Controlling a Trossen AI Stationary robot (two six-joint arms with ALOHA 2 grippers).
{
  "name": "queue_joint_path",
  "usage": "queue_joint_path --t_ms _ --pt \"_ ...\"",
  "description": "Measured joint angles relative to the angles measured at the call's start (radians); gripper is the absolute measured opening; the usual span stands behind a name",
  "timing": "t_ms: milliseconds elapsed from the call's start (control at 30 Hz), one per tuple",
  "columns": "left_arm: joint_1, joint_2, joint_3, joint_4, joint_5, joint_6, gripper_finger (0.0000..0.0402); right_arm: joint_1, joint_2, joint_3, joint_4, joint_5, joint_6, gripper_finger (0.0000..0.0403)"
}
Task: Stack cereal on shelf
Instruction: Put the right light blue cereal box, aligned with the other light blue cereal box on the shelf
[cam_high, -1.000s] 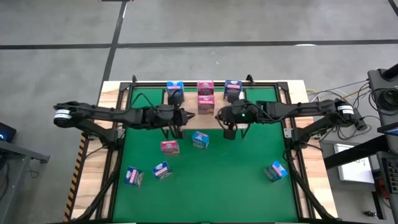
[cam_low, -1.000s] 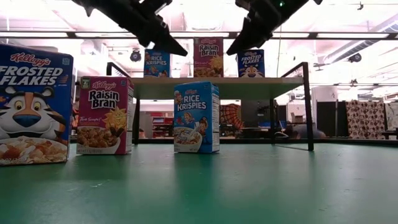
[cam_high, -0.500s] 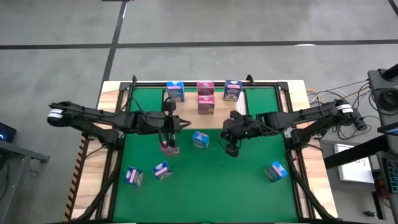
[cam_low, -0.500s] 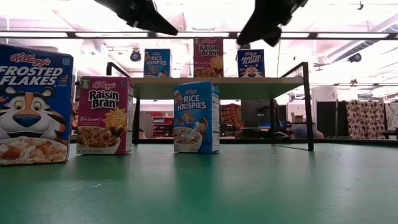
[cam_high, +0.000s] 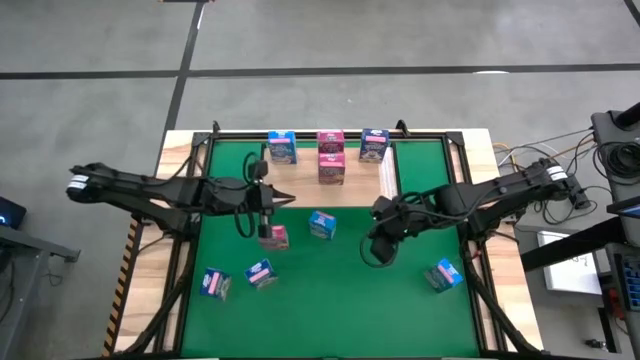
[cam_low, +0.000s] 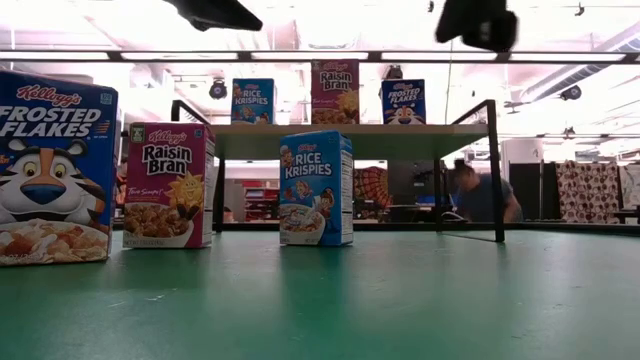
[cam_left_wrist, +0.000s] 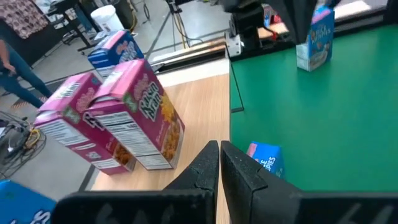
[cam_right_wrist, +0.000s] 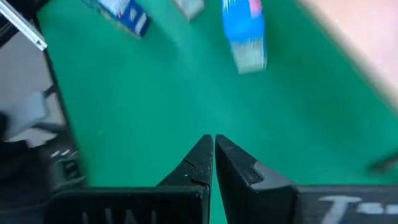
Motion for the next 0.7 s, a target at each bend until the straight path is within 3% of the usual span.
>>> queue_joint_path --t_ms 300,467,700 --pt "-0.002 -0.037 -0.012 -0.017 0.001 -0.014 0.0 0.059 0.002 0.038 -0.348 -0.209 0.386 0.0009" --pt "-0.004 -0.045 -0.013 -0.013 0.002 -0.013 0.0 0.091 0.002 0.038 -0.57 -0.231 0.497 0.0009" --pt "-0.004 -0.044 -0.013 -0.013 0.002 -0.011 0.0 0.108 0.003 0.038 -0.628 -0.275 0.566 0.0026"
